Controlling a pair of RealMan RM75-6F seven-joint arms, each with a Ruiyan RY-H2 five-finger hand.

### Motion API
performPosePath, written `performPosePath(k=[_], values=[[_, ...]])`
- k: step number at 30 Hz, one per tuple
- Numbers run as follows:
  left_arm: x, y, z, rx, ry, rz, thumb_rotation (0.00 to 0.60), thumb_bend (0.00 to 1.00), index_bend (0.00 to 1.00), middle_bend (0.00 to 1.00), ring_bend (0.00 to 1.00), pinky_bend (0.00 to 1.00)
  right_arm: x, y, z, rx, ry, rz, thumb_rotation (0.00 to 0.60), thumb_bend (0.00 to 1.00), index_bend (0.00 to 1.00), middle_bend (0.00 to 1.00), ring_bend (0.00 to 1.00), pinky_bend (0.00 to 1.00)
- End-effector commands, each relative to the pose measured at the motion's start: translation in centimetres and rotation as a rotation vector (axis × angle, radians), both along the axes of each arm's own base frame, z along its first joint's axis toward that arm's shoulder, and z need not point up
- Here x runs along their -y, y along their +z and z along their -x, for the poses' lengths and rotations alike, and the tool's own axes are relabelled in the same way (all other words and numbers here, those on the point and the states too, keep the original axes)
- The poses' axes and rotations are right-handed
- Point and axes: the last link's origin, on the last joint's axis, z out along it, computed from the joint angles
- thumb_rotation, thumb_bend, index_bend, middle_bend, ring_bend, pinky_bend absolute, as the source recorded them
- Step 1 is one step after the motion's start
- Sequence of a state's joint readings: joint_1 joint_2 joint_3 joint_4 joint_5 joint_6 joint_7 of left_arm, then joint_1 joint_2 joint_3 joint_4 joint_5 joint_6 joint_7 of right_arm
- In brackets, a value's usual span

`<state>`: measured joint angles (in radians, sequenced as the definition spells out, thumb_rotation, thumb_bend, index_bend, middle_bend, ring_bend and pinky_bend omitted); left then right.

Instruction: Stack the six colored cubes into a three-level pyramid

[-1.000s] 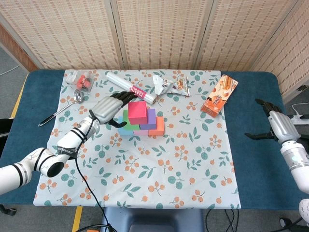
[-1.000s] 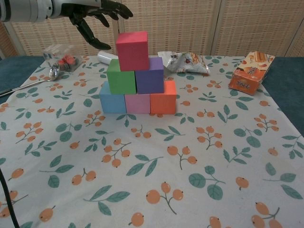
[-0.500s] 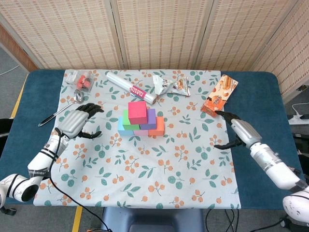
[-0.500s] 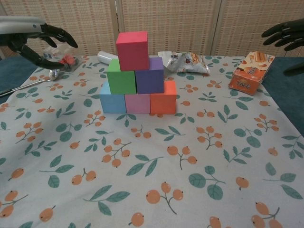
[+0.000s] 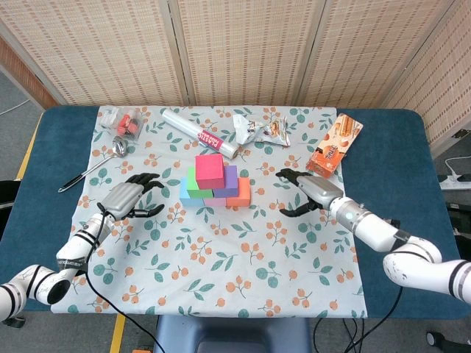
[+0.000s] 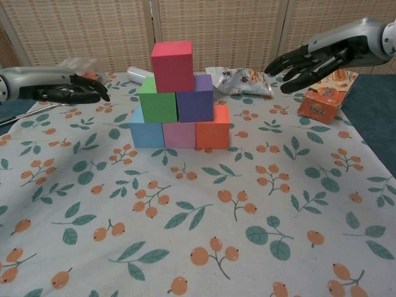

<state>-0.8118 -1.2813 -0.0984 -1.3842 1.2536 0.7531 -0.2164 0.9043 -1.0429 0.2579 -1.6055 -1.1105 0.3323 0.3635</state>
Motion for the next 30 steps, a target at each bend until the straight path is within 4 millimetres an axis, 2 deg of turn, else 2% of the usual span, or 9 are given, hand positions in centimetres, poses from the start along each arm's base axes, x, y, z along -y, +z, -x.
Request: performPosePath(k=[1, 3, 7, 11, 15, 30], values=[[0.0, -0.5, 0.1, 0.009, 0.009, 0.01, 0.103, 0.3, 0.19, 0.02, 0.0, 0.08, 0.9, -1.1, -0.8, -0.015, -0.005, -0.028, 0.344, 0.39, 0.12, 0.0, 0.0, 0.0], [0.1, -0.8, 0.2, 0.028, 0.024, 0.019, 0.086, 0.3, 0.19, 0.01, 0.0, 0.07, 1.4, -1.6, -1.2, -0.017, -0.012, -0.038, 0.272, 0.4, 0.14, 0.0, 0.0, 0.0], [0.2, -1.2, 0.1, 0.062, 0.043, 0.039, 0.012, 0.3, 0.19, 0.01, 0.0, 0.06, 2.4, -2.5, -2.1, -0.037, -0.008, -0.051, 0.222, 0.43, 0.18, 0.0, 0.0, 0.0], [0.3, -1.5, 0.0, 0.082, 0.042, 0.045, 0.001, 0.3, 0.19, 0.0, 0.0, 0.05, 2.9, -3.7, -3.0, -0.046, -0.003, -0.064, 0.218, 0.44, 0.19, 0.0, 0.0, 0.0], [0.6, -1.5, 0.1, 0.086, 0.033, 0.048, 0.002, 0.3, 0.2, 0.0, 0.0, 0.05, 3.4, -4.4, -3.8, -0.059, 0.004, -0.069, 0.213, 0.44, 0.26, 0.0, 0.0, 0.0], [0.6, -1.9, 0.0, 0.109, 0.031, 0.054, 0.002, 0.3, 0.2, 0.0, 0.0, 0.05, 3.7, -6.7, -5.8, -0.007, -0.004, -0.047, 0.212, 0.44, 0.22, 0.0, 0.0, 0.0]])
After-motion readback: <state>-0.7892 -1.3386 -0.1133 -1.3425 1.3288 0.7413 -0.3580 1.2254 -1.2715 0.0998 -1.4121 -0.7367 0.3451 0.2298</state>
